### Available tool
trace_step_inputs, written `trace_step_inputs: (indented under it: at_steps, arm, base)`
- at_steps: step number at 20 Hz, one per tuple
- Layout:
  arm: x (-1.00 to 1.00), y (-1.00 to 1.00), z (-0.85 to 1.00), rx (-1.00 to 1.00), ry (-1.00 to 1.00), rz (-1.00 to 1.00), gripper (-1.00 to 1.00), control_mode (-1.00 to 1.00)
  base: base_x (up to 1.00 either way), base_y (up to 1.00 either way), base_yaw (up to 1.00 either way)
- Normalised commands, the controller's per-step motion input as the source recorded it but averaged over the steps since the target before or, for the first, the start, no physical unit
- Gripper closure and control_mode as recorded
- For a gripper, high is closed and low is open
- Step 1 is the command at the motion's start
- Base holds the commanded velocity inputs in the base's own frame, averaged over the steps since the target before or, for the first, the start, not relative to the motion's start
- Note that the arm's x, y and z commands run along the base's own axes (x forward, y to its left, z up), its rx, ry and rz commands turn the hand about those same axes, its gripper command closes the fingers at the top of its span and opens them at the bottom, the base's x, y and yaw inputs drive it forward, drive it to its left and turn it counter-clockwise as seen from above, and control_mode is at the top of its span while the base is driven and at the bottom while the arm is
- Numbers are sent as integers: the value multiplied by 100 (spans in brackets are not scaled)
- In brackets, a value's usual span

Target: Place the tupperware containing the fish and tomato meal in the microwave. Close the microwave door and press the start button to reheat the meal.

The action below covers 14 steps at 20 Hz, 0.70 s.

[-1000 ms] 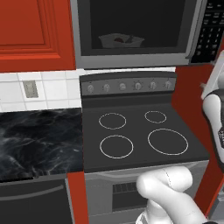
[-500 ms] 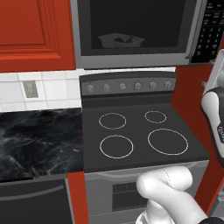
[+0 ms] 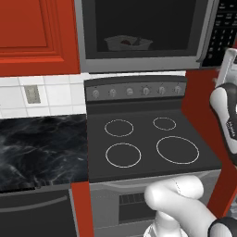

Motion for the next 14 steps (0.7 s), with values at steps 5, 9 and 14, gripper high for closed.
trace_step_inputs:
  at_steps: [5, 9, 14]
  arm:
    - [17, -15, 0, 0, 6, 0, 100, -100]
    - [9, -21, 0, 0, 0, 0, 100, -100]
    - [5, -28, 0, 0, 0, 0, 100, -100]
  base:
    - [0, 0, 0]
    - [0, 0, 0]
    - [0, 0, 0]
